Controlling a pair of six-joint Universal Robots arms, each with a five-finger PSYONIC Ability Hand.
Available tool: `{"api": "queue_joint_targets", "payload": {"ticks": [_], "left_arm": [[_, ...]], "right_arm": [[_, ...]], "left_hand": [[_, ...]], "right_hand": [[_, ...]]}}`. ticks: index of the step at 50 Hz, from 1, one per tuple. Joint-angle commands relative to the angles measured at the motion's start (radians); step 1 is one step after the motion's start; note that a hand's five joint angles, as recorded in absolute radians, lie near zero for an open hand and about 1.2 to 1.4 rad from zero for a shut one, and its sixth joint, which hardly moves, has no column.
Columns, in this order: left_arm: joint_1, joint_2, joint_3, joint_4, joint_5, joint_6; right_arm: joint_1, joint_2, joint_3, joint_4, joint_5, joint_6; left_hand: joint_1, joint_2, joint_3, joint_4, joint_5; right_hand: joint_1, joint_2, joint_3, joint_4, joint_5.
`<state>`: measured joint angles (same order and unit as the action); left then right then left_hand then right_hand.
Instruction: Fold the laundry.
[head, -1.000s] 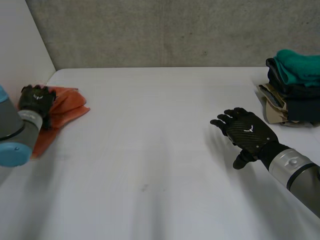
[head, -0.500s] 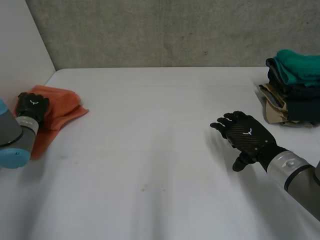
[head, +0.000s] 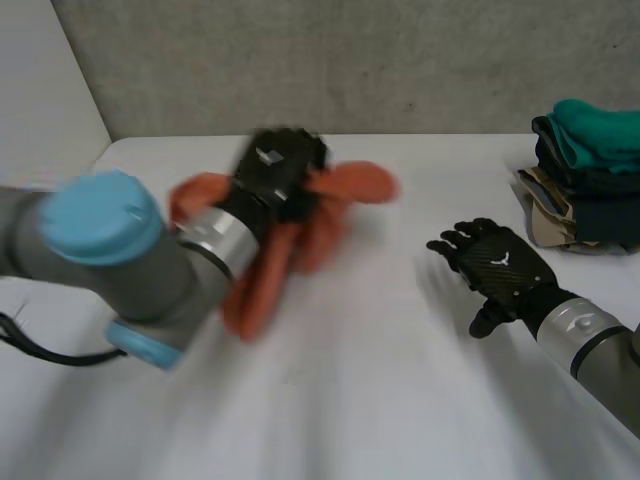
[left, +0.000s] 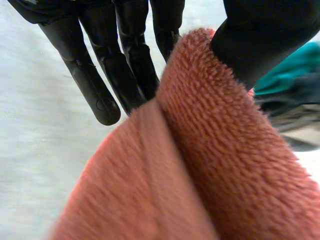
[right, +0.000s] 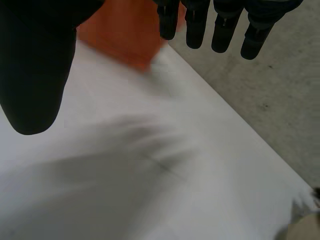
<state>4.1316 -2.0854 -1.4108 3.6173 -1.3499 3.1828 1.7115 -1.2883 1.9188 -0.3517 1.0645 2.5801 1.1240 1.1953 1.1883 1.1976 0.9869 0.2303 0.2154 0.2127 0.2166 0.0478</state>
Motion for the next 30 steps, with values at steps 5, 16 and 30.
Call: {"api": "queue_joint_targets", "payload": {"ticks": [5, 16, 30], "left_arm": [[-0.108, -0.173, 0.052, -0.155, 0.029, 0.098], [-0.065, 0.175, -0.112, -0.157, -0.110, 0.103], [-0.048, 0.225, -0.280, -0.154, -0.201, 0.120]], "right_arm": [[-0.041, -0.039, -0.037, -0.003, 0.091, 0.087], [-0.067, -0.127, -0.135, 0.136, 0.078, 0.144], [-0.047, -0.034, -0.336, 0.483, 0.048, 0.135]], "left_hand": [[-0.728, -0.799, -0.792, -0.801, -0.765], [-0.808, -0.879, -0.872, -0.881, -0.845], [-0.787, -0.859, -0.852, -0.861, -0.825]], "right_hand": [[-0.056, -0.041, -0.038, -0.042, -0.048], [-0.056, -0.041, -0.038, -0.042, -0.048], [-0.056, -0.041, -0.038, -0.042, -0.048]]}}
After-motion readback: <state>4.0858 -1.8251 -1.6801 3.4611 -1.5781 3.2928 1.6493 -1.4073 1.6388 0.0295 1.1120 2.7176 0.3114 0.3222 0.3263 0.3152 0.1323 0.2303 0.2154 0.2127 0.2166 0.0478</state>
